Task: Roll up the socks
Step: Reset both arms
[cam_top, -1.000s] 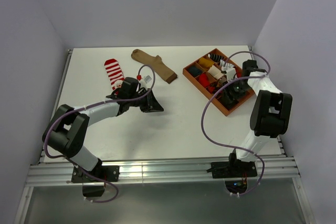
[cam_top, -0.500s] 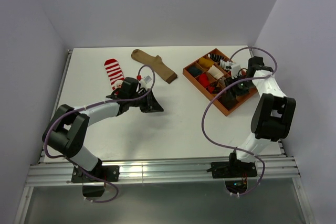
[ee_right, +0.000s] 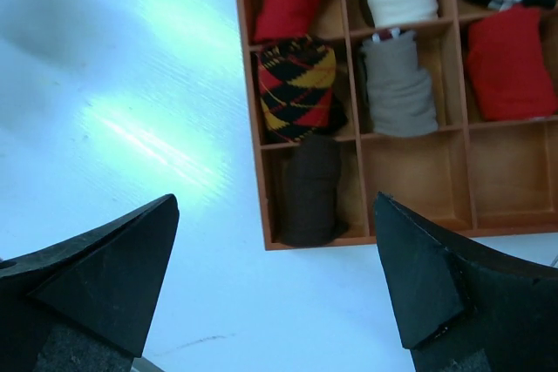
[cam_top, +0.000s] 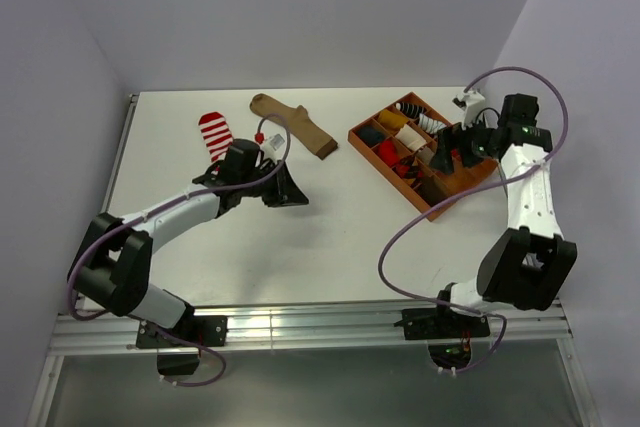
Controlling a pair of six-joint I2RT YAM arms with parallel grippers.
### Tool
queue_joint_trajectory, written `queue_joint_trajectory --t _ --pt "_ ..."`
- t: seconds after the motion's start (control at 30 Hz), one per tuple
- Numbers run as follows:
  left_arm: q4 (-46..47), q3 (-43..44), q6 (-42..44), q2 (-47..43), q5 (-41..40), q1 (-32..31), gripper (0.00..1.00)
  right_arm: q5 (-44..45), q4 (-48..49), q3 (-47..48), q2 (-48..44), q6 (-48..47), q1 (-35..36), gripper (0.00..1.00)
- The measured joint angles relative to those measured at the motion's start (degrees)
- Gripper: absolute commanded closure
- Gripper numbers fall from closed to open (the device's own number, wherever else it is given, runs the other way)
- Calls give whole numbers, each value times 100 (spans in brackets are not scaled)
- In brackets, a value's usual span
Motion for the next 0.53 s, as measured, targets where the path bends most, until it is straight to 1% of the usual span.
queue_joint_trajectory --t 0.17,0.33,0.53 --pt "-334 212 138 -269 -195 0 78 -334 138 -9 -588 284 -35 0" --pt "-542 286 188 -376 -313 0 78 -516 501 -280 -1207 487 -37 0" --pt "-691 293 243 -376 -398 0 78 -640 577 -341 -1355 527 -39 0"
